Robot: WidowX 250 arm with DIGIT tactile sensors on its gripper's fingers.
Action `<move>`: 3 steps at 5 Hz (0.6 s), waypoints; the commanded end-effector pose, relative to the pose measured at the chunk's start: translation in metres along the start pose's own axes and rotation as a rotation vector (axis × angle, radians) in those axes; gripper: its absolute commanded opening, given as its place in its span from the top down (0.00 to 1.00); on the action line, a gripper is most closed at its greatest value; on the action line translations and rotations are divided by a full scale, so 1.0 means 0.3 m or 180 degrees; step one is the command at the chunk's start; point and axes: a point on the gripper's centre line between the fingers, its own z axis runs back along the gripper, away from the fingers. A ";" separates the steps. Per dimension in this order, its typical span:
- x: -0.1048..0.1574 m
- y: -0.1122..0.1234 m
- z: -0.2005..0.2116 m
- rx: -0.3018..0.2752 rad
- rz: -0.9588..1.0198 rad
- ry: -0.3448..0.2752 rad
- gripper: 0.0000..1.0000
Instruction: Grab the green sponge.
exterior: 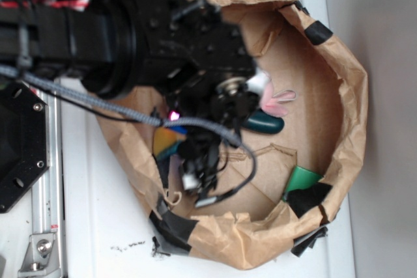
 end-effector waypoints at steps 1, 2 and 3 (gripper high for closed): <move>-0.031 -0.063 -0.025 0.0354 -0.0110 -0.0088 1.00; 0.001 -0.076 0.146 0.0528 -0.0337 -0.0309 1.00; 0.032 -0.099 0.327 0.0938 -0.0137 -0.0967 1.00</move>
